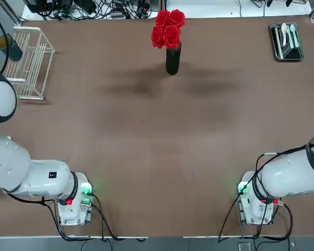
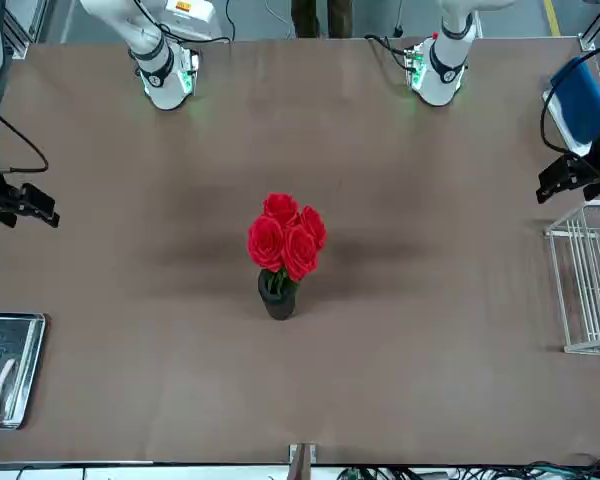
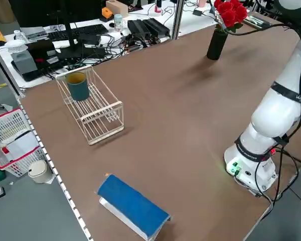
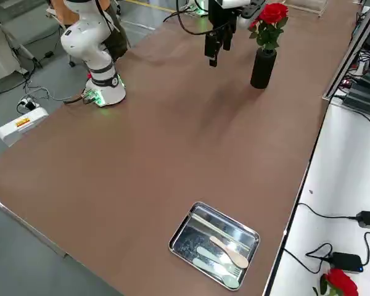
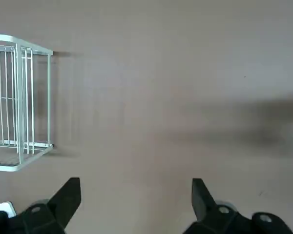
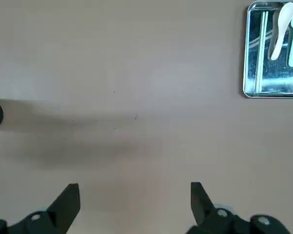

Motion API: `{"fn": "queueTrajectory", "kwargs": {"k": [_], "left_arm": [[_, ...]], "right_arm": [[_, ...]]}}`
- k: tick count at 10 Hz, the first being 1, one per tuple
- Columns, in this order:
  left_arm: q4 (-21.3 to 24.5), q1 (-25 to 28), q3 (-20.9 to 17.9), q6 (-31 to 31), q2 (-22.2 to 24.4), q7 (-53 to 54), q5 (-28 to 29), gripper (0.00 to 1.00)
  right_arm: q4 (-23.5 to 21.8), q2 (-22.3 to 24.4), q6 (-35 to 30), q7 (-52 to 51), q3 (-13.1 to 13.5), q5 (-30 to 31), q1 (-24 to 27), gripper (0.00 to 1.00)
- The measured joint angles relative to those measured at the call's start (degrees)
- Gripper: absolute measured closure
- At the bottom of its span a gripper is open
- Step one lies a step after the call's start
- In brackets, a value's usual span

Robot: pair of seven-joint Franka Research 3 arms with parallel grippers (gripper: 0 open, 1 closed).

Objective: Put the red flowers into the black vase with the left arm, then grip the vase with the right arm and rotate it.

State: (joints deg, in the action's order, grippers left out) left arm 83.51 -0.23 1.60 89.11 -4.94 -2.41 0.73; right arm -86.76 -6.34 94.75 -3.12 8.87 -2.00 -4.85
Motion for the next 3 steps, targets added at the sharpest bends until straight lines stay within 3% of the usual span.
{"fn": "queueTrajectory", "kwargs": {"k": [3], "left_arm": [[0.0, 0.0, 0.0, 0.0, 0.0, 0.0, 0.0, 0.00]], "right_arm": [[0.0, 0.2, 0.0, 0.0, 0.0, 0.0, 0.1, 0.00]]}}
